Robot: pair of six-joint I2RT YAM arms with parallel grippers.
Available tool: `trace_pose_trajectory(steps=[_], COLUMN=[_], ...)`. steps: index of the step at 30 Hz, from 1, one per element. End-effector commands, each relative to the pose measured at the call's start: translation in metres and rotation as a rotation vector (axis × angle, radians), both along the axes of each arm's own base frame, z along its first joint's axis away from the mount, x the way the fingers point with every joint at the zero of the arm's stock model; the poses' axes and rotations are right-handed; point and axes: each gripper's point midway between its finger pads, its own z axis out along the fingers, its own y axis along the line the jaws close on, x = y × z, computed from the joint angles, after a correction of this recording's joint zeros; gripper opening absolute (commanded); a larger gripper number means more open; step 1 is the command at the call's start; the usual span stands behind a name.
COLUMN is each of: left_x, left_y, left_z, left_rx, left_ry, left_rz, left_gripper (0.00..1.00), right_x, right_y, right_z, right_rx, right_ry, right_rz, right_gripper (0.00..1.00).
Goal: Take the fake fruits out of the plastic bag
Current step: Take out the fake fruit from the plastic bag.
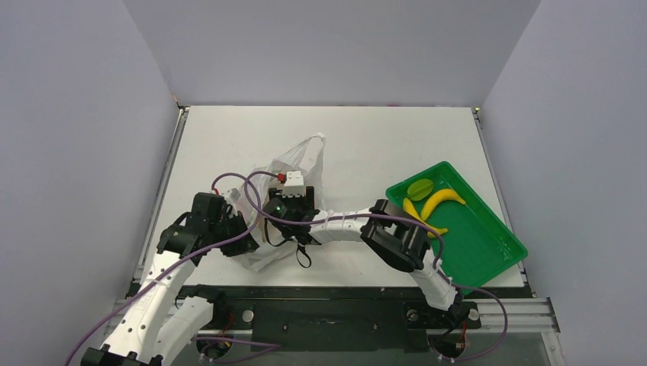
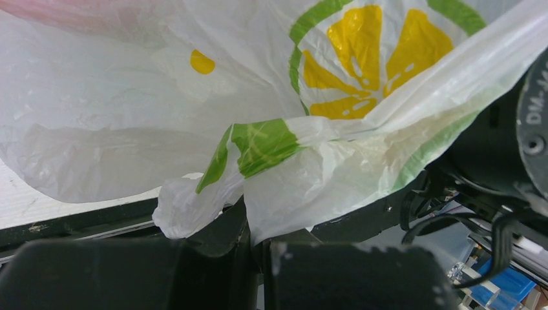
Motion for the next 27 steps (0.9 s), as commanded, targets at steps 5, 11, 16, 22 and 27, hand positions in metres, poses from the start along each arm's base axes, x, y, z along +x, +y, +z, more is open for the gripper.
trace_pose_trajectory(steps=[5,11,16,22,27], left_x=[0.007,0.006,0.007,0.007,0.007], left_y=[-0.004,-0.004,-0.005,-0.005,-0.005], left_z=[0.006,0.006,0.004,0.004,0.004], left_rx=[-0.020,-0.020,-0.020,-0.022,-0.025], left_ry=[-0.038,-0.040,-0.026,-0.026,-0.032], left_rz=[-0.028,-0.026,-0.028,-0.026,-0.026], left_gripper=[0.00,0.00,0.00,0.00,0.00], right_x=[0.027,0.029,0.016,-0.009,-0.035], right_y=[0.013,0.013,0.016,0.012,0.016], right_z=[0.017,0.024,0.045,0.073,0.086], right_rx=[0.015,0.024,0.033,0.076,0.143], right_ry=[-0.090,-0.101,-0.132,-0.120,-0.070], right_rz=[-0.046,-0.017,0.043,0.153,0.295], right_gripper=[0.51,0.19,0.03,0.00,0.00])
